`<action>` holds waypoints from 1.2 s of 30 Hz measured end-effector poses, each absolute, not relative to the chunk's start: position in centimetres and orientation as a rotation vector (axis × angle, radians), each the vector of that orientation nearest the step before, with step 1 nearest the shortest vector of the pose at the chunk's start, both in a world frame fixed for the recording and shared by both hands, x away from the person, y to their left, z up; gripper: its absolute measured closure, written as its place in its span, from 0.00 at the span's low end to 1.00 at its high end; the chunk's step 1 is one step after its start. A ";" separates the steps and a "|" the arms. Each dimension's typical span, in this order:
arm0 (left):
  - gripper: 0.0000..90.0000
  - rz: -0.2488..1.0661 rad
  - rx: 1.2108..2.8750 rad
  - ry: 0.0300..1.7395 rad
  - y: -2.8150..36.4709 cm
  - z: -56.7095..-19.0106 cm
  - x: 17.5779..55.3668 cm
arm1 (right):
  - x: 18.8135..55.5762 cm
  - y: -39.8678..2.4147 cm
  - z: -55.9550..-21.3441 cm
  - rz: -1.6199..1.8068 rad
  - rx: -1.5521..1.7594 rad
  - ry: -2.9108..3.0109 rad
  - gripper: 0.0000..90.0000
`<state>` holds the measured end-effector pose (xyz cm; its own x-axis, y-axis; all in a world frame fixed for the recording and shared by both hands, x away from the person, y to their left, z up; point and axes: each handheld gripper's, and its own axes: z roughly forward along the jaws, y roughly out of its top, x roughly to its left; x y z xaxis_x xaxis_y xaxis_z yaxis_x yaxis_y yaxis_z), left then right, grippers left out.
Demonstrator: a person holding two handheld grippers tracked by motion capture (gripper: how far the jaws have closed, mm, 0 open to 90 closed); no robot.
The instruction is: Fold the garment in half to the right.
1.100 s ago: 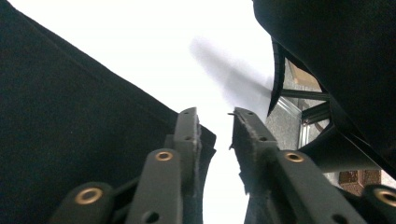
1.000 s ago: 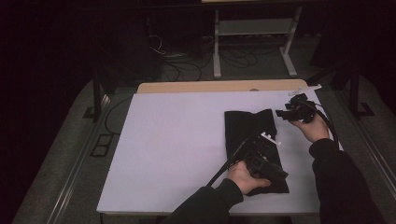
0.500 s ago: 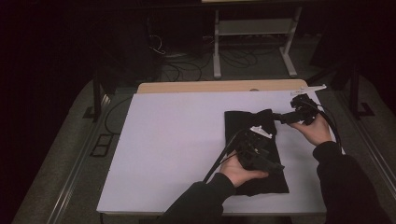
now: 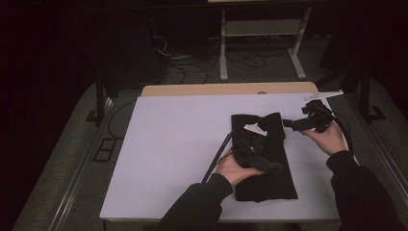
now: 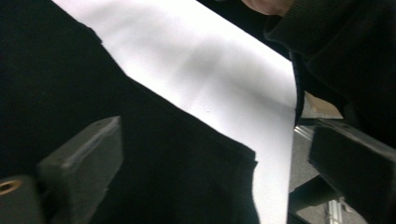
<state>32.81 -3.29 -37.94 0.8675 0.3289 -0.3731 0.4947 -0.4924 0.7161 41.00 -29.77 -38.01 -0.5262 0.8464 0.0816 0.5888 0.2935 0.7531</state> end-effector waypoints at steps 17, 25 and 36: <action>0.00 -0.158 2.103 0.632 0.1 -38.0 33.5 | 38.9 -29.4 -37.3 1.106 1.258 2.248 0.00; 0.00 -0.121 2.091 0.650 1.9 -37.8 33.6 | 38.0 -29.1 -36.9 1.124 1.238 2.250 0.00; 0.00 -0.071 2.094 0.657 3.8 -37.7 33.4 | 37.0 -29.3 -36.8 1.137 1.227 2.246 0.00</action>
<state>33.41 3.85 -37.67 0.8566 0.4258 -0.2916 0.4783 -0.4429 0.7583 37.01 -29.33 -36.78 -0.5696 0.8183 0.0775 0.5470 0.3070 0.7788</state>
